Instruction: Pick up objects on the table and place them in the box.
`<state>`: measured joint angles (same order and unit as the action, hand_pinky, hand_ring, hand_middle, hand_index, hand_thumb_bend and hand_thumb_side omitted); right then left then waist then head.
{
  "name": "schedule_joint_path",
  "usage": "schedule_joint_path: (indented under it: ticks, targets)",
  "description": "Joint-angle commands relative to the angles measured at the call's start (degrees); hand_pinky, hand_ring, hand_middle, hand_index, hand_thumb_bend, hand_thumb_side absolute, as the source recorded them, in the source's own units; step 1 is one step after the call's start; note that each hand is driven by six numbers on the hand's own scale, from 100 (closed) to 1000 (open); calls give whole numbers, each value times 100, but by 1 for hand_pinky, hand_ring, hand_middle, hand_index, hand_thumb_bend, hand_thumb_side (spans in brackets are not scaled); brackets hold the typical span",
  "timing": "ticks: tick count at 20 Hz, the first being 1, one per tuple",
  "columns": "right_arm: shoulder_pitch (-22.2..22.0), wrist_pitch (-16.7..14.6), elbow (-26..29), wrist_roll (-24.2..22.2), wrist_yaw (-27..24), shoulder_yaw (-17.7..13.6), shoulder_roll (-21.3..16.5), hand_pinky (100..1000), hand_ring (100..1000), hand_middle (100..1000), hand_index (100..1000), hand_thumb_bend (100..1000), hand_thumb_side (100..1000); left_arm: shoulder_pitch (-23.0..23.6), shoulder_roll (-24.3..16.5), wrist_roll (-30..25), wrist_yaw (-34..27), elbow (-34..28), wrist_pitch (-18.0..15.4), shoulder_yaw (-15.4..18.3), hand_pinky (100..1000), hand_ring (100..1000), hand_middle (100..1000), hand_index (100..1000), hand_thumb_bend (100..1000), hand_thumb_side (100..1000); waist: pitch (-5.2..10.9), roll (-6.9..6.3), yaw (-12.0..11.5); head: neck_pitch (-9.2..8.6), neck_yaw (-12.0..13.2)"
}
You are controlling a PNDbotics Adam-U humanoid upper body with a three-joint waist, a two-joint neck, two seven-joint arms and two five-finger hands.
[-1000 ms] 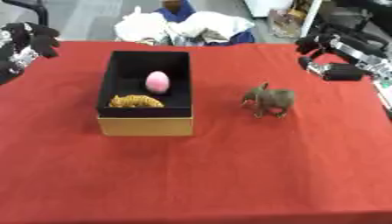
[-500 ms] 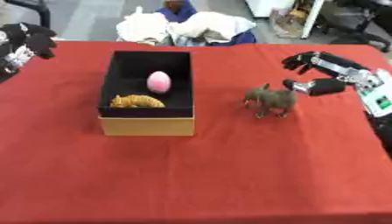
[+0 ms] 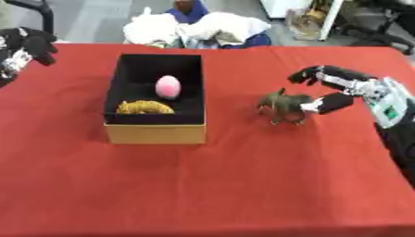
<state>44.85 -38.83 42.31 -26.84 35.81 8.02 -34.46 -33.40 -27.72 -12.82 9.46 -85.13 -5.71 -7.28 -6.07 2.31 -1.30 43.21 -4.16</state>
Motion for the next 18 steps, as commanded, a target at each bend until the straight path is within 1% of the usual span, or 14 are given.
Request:
schedule_joint_path:
  ticks: [1,2,5,9,13,14,15,18]
  targets:
    - [74,-133,40,-88,346,-4,-82,825,873,834,915,468,676,-69,-97,-19,-29,-101,-4,70,620,581,589,770,349,877,73,-1,-5,-76,-10]
    - [70,-151,49,-71,443,-4,-67,822,868,826,907,480,674,-64,-98,-17,-29,-99,-3,74,620,581,589,770,347,878,73,-1,-6,-77,-10]
    - [55,-187,52,75,737,-18,-11,804,837,790,879,473,658,-54,-92,-9,-35,-101,-1,80,620,581,589,770,344,881,74,-4,-8,-82,-7]
    - [49,-182,-64,328,982,-72,60,768,780,703,811,444,599,-33,-83,-10,-34,-100,3,78,620,580,589,770,338,888,75,-10,-8,-93,-11]
    - [49,-181,-169,526,1129,-112,88,750,739,588,717,393,521,-13,-85,5,-32,-98,10,88,619,580,588,771,333,893,76,-12,-8,-89,-13]
    - [51,-182,-187,558,1155,-118,91,742,720,539,676,371,483,-9,-86,7,-32,-97,12,89,619,580,588,771,329,897,76,-12,-8,-89,-14]
    - [56,-185,-198,592,1170,-127,93,738,711,517,656,352,460,-6,-85,9,-33,-94,14,90,619,580,588,771,327,898,77,-11,-8,-88,-15]
    - [79,-201,-190,647,1151,-145,83,724,678,441,580,278,349,0,-85,12,-33,-94,17,92,619,580,588,771,323,900,79,-5,-5,-94,-12]
